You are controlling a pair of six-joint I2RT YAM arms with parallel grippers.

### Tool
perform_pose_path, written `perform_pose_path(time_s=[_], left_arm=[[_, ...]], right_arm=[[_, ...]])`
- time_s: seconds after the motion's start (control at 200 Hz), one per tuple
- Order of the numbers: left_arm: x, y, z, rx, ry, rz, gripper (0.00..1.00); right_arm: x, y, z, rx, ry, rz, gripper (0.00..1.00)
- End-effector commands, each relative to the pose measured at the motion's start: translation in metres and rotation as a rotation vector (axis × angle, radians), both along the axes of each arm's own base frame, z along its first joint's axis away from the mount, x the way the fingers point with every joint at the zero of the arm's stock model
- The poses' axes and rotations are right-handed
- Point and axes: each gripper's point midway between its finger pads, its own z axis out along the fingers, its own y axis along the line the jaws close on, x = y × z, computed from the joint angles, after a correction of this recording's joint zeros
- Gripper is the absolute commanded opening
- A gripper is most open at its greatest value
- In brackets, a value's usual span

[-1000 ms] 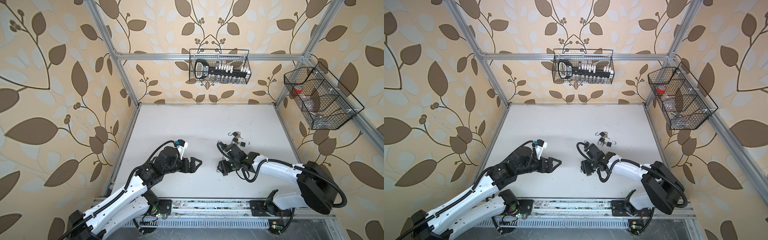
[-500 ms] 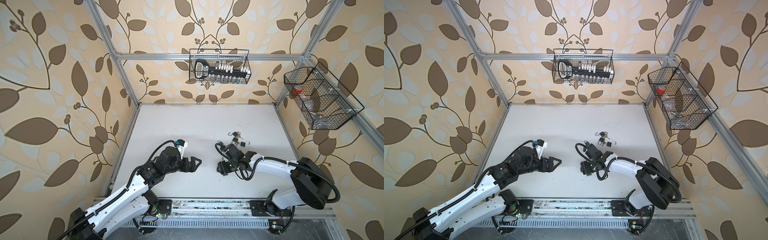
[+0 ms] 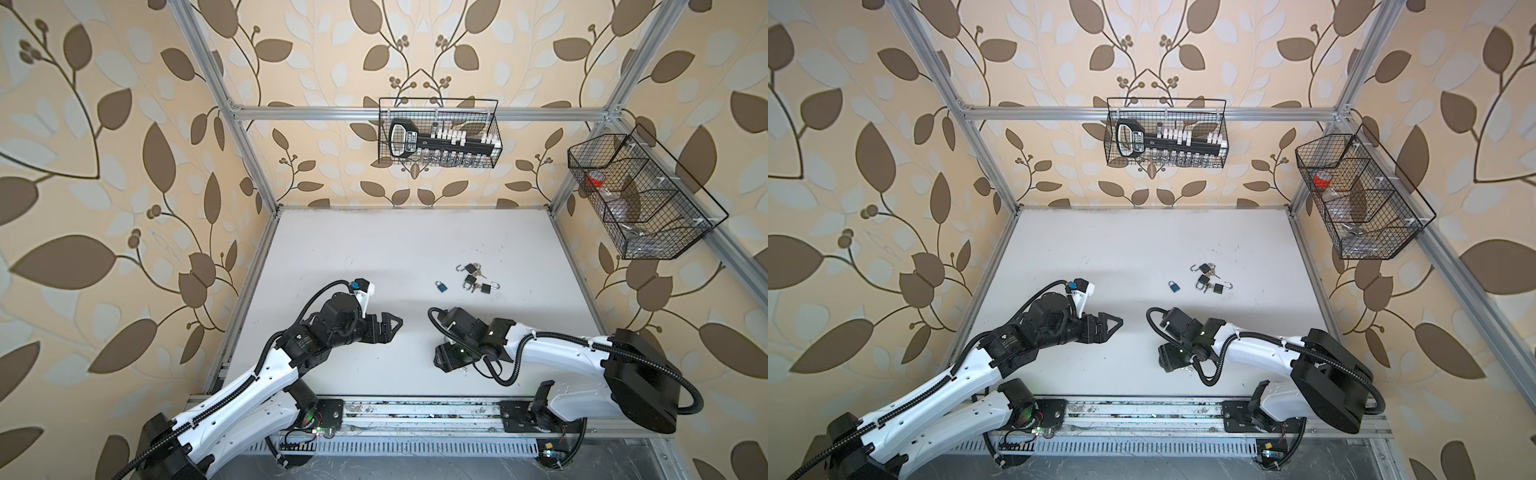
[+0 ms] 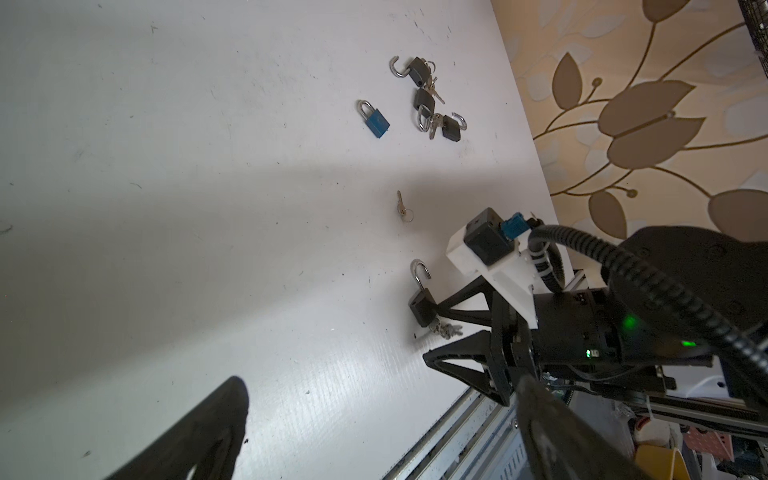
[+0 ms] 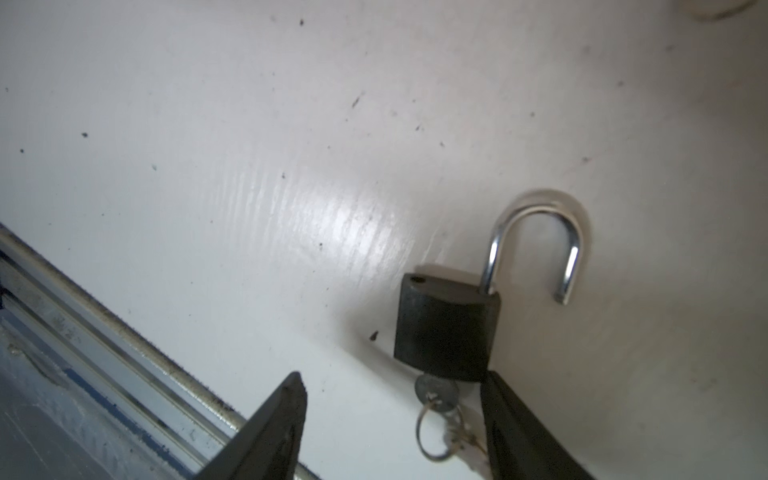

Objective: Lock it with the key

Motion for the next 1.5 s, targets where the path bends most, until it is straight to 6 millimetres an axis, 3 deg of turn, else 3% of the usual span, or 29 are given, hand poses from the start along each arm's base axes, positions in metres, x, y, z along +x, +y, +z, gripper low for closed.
perform_pose_path(time_s=[0.0,0.155,0.345,0.57,0.96,1.494], left_arm=[[0.009,-0.002,0.021,-0.034,-0.055,0.024,0.99],[0.014,0.010,0.015,-0.018,-0.033,0.109,0.99],[0.022,0.023,0.011,-0.061,0.019,0.177,0.99],[0.032,0.041,0.002,-0.174,0.103,0.239,0.99],[0.033,0.044,0.000,-0.179,0.112,0.245,0.99],[0.033,0.045,0.001,-0.168,0.107,0.242,0.99]], right_arm=[[0.014,-0.013,0.008,-0.078,-0.074,-0.054,0.68],[0.031,-0.019,0.016,-0.152,-0.132,-0.095,0.63],[0.025,-0.001,0.015,-0.154,-0.121,-0.072,0.57],[0.024,-0.007,0.006,-0.221,-0.114,-0.122,0.50],[0.022,0.002,-0.004,-0.227,-0.101,-0.121,0.46],[0.022,-0.003,-0.017,-0.289,-0.101,-0.151,0.40]])
